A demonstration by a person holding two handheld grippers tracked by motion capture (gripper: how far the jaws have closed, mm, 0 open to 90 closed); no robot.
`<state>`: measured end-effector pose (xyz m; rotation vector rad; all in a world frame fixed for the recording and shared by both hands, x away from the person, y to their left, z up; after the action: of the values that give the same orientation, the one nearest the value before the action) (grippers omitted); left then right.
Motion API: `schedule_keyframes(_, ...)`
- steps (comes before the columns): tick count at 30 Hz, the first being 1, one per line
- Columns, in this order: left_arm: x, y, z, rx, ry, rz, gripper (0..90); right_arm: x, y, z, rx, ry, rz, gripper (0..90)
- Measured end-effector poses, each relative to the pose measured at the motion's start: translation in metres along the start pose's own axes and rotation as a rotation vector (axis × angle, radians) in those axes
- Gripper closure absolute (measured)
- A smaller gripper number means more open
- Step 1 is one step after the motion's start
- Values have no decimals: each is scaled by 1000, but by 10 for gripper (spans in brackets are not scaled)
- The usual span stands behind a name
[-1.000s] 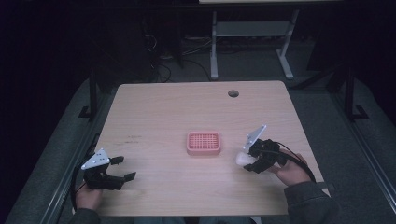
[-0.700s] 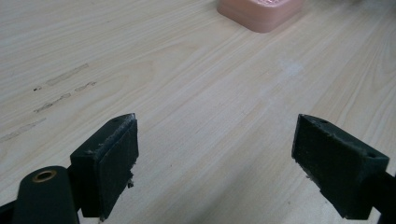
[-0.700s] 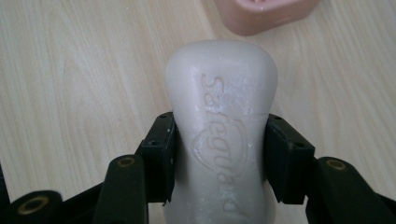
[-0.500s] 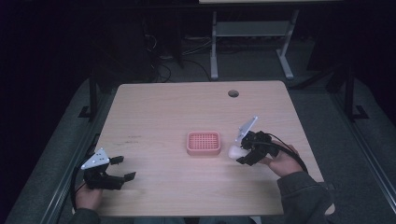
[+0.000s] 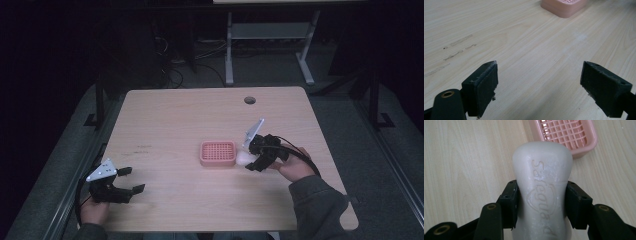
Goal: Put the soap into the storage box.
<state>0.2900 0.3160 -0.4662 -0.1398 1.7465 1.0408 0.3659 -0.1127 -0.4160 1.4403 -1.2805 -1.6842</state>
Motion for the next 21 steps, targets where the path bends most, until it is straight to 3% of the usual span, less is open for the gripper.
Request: schedule_keyframes(21, 0, 0, 0, -2, -1, 2, 139, -32, -9, -8, -15, 45, 12, 488)
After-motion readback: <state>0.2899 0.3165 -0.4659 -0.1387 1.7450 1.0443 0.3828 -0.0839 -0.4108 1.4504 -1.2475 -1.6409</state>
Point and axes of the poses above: each handheld gripper's, and its own axes: y roughly backward along the jaws, x roughly out of its underside, z roughly to its left, the point moved 4 cm from there along -y, roughly forward along the jaws, and after that the axes turned 1 degree about -x, right-handed, at the moved point
